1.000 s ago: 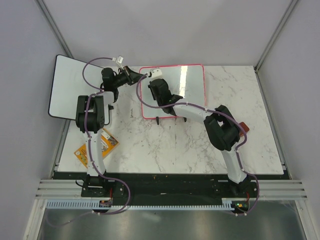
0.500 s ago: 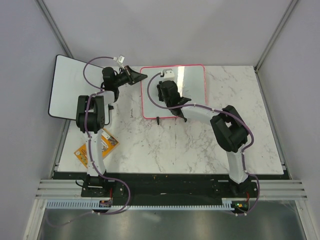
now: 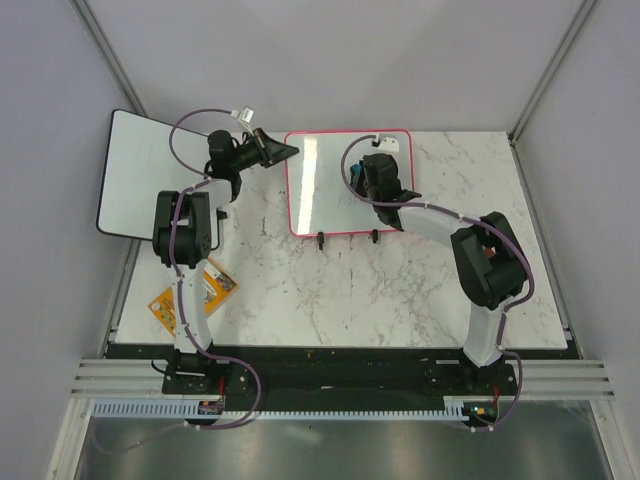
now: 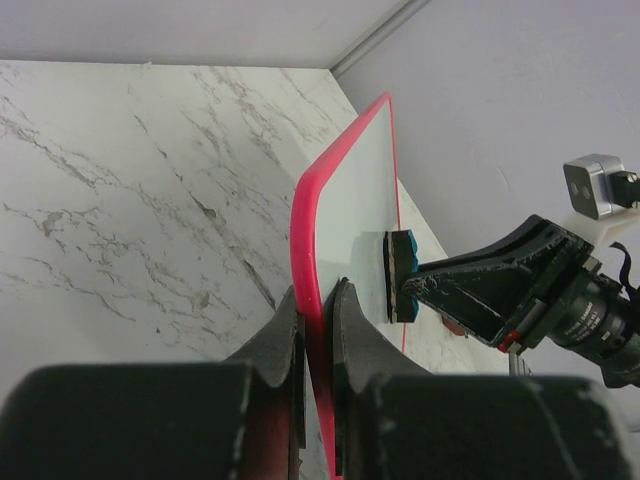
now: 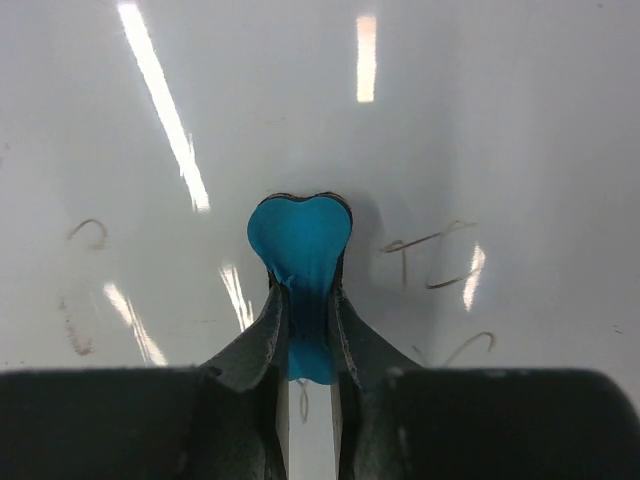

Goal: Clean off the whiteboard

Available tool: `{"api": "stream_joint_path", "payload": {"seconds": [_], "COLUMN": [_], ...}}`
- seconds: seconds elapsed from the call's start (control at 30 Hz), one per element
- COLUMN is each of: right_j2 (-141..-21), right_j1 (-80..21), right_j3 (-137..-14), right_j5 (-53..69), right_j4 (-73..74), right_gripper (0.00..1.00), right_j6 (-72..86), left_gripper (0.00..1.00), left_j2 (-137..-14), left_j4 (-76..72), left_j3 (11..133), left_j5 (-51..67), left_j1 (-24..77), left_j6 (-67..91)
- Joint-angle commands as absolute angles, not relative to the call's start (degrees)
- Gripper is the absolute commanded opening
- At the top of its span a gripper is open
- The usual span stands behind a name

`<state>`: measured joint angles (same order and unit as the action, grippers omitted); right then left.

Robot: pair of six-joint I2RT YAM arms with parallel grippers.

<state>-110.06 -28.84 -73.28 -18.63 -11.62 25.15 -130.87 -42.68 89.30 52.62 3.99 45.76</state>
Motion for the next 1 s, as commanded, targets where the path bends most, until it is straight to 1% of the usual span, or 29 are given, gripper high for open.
{"api": "stream_joint_path", "payload": {"seconds": [0.0,0.3,0.53,0.6,0.73,0.97], "right_j2": [-115.49,-112.50,-113.99,-113.91,-113.73,-113.99], "right_j1": [-20.22,-17.93,-18.19,-19.15,-24.41,-31.72], "right_j3": [-68.90,-66.53,-67.23,-67.15,-67.50,-71.27], "right_j5": [-32.25,-31.02,-27.69,-27.42,-27.51,-22.77], "right_j4": [8.61,8.79,8.44,8.09,6.59,5.27], "right_gripper": [0.00,0.00,0.00,0.00,0.00,0.00], "right_j6": [24.43,26.36,23.92,22.77,19.34,16.70], "left_gripper": [0.02,0.02,0.02,0.02,0.02,0.02], "left_j2": [-129.81,-129.64,-129.90,-130.25,-130.69,-130.96], "left_j4": [-42.28,-40.96,-39.64,-39.64,-39.64,-39.81], "left_j3": [89.47,88.60,88.50,88.68,88.86,89.21], "left_j5": [55.63,54.76,54.23,54.32,54.49,54.84], "left_j1": [3.60,3.52,3.43,3.43,3.43,3.43], "left_j6": [29.88,28.48,27.25,27.25,27.42,27.60]}}
